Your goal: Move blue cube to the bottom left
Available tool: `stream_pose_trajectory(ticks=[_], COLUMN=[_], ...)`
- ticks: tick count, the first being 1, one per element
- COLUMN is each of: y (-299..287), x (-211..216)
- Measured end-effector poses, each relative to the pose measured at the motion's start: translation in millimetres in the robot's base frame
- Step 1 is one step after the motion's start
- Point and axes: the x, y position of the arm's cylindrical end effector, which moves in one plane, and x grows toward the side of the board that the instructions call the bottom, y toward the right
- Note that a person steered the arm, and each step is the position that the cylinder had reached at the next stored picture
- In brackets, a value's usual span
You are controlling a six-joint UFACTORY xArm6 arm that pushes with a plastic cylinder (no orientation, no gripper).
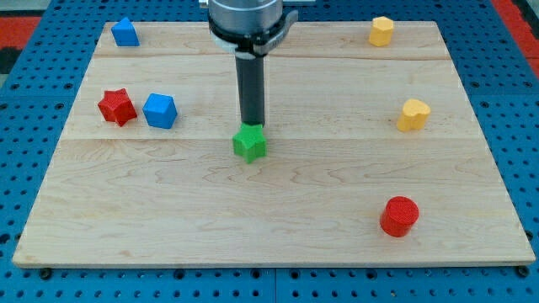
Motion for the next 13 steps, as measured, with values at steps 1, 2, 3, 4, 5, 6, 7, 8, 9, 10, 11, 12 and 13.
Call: stream_pose_trajectory(ticks=[1, 2, 3, 4, 5, 6, 7, 8, 9, 10, 11, 12, 13], y=[-1, -11, -25, -26, -41, -50, -112, -131, -147, -149, -143, -134, -109], x=[42, 89, 111, 45, -24, -80, -95, -69, -36, -9, 33, 46, 59])
